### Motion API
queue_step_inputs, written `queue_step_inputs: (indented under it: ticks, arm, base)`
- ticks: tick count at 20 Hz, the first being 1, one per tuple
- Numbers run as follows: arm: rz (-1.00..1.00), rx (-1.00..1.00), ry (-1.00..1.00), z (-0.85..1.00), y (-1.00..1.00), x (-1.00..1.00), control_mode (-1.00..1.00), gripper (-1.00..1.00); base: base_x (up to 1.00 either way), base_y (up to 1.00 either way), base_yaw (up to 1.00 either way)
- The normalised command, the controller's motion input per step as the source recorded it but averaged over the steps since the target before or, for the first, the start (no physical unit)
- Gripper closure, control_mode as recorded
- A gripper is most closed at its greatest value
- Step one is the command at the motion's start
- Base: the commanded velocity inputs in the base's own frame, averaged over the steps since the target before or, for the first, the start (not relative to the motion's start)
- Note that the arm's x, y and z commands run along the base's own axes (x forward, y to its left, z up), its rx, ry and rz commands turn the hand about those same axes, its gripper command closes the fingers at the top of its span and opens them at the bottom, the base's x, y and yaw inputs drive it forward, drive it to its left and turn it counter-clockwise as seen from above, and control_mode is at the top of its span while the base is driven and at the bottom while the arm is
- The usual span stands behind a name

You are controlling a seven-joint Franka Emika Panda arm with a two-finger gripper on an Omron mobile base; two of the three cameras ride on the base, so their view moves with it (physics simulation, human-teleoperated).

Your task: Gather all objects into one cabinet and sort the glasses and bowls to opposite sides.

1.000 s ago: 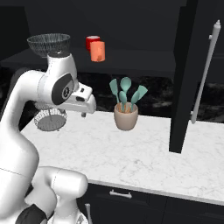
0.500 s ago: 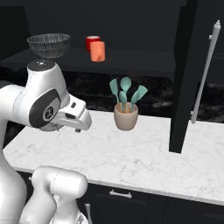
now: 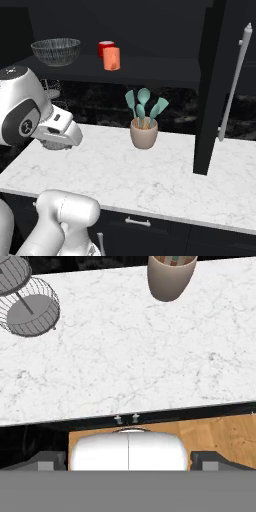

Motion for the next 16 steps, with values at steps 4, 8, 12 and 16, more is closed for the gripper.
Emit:
queue_step_inputs:
  ticks: [4, 8, 12, 16]
  arm:
    - [0.0, 0.0, 0.0, 0.07, 0.04, -0.14, -1.0, -1.0]
    - [0.0, 0.0, 0.0, 0.04, 0.0, -0.14, -1.0, -1.0]
    - [0.0, 0.0, 0.0, 0.0, -0.03, 0.0, -1.0, -1.0]
    - [0.0, 0.0, 0.0, 0.0, -0.06, -0.15, -1.0, -1.0]
  base:
    - [0.0, 0.0, 0.0]
    - [0.0, 0.0, 0.0]
    - [0.0, 0.0, 0.0]
    - [0.0, 0.0, 0.0]
